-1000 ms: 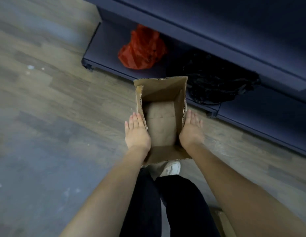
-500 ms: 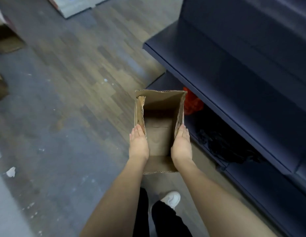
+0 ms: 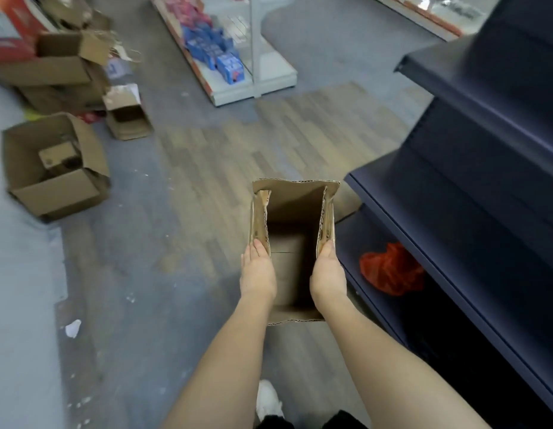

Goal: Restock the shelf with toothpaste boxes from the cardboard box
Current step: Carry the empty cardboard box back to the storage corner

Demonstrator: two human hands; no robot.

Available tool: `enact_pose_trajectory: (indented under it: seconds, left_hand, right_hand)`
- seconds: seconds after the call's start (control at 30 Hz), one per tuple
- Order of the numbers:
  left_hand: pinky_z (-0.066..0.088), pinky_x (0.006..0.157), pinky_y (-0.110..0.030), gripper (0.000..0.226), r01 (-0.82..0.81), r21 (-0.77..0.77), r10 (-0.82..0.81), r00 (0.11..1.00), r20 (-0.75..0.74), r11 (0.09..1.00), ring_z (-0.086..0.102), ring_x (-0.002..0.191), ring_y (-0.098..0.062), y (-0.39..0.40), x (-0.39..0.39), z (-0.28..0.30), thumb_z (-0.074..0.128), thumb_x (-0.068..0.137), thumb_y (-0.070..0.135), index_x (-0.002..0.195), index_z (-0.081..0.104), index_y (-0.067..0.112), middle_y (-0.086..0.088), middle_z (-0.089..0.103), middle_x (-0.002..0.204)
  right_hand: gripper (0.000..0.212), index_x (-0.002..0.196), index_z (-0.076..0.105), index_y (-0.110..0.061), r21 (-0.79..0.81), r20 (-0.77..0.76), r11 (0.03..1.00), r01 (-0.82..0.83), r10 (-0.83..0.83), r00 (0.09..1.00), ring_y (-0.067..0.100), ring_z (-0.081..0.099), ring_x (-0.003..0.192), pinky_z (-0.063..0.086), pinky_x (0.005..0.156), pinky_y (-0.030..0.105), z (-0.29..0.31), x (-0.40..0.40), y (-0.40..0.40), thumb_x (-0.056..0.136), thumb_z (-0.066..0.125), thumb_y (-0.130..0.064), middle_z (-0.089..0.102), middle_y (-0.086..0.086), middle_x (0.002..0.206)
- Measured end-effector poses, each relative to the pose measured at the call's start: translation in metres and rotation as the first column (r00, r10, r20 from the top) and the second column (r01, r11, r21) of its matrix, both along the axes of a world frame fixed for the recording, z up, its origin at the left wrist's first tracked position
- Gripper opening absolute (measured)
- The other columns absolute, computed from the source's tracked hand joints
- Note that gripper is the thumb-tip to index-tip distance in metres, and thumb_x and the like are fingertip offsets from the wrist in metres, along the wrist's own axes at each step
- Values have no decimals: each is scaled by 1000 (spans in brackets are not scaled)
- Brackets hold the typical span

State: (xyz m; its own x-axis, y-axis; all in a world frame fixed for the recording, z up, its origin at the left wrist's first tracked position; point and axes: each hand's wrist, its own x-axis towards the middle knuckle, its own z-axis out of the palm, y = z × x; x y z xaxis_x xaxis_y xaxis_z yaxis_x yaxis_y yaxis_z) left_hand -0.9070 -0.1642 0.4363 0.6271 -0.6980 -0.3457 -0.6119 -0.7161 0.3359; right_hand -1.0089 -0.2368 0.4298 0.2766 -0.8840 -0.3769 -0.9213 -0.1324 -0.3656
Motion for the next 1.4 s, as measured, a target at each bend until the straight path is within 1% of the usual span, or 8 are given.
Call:
enact_pose_trajectory:
  seconds: [0.17, 0.27, 0.4, 0.53, 0.83, 0.97, 1.13, 1.4]
  left_hand:
    - [4, 118, -26, 75, -96, 1, 96, 995, 19, 995, 7, 146, -23, -9, 54, 8, 45, 91, -2, 148, -3, -4, -14, 8, 157]
    - [6, 118, -27, 82, -167, -13, 167, 986, 6, 986, 8, 146, -23, -20, 84, 10, 54, 90, 0, 149, -3, -2, -12, 9, 158]
    - [7, 119, -27, 77, -255, 7, 255, 967, 13, 967, 8, 146, -23, -41, 126, 8, 49, 91, 0, 149, -2, -1, -12, 9, 158]
    - [7, 119, -28, 73, -361, 17, 359, 931, 67, 932, 12, 145, -23, -73, 180, 0, 43, 90, -4, 148, -1, -4, -15, 14, 156]
    - [17, 118, -31, 71, -639, 100, 643, 766, -6, 763, 22, 141, -24, -105, 265, 1, 47, 91, -2, 149, 7, -1, -14, 25, 152]
    - [11, 120, -30, 76, -720, 86, 723, 691, -2, 689, 18, 144, -24, -108, 302, -1, 52, 90, 0, 149, 4, 1, -14, 21, 154]
    - [10, 120, -32, 73, -787, 70, 789, 614, -13, 613, 15, 145, -24, -109, 350, -7, 49, 93, 3, 150, 3, 1, -14, 19, 155]
    - [11, 120, -33, 70, -847, 64, 849, 527, -30, 528, 16, 144, -24, -114, 460, -24, 48, 93, 5, 149, 6, 0, -14, 19, 154]
  right_hand:
    - [69, 151, -2, -8, -13, -2, 997, -80, 80, 997, 26, 43, 131, 45, 101, 39, 21, 64, -13, 95, 37, 2, 29, 13, 151]
    - [74, 150, -3, -5, -53, -50, 983, -174, 171, 984, 27, 42, 130, 46, 99, 37, 25, 99, -30, 92, 42, 4, 18, 11, 156]
    - [68, 150, 5, -4, -120, -87, 950, -289, 280, 956, 25, 32, 137, 35, 109, 35, 21, 149, -58, 94, 43, 1, 21, 12, 155]
    - [69, 151, 0, -3, -105, -118, 894, -435, 423, 898, 23, 16, 145, 19, 117, 32, 10, 209, -102, 94, 38, 4, 10, 11, 158]
    - [77, 150, -5, -4, 3, -137, 695, -719, 713, 688, 21, 7, 147, 12, 119, 30, 5, 336, -159, 91, 44, 7, 5, 9, 159]
    - [80, 149, -7, -1, 6, -150, 585, -811, 803, 577, 22, 8, 147, 14, 118, 31, 6, 386, -164, 91, 48, 2, 6, 11, 159]
    - [78, 149, -8, -1, 6, -133, 485, -874, 867, 480, 22, 8, 147, 12, 120, 28, 0, 446, -168, 92, 44, 4, 5, 12, 159]
    - [73, 150, -6, -2, 29, -163, 397, -917, 907, 387, 22, 10, 147, 16, 119, 29, -1, 574, -170, 95, 42, -1, 7, 10, 159]
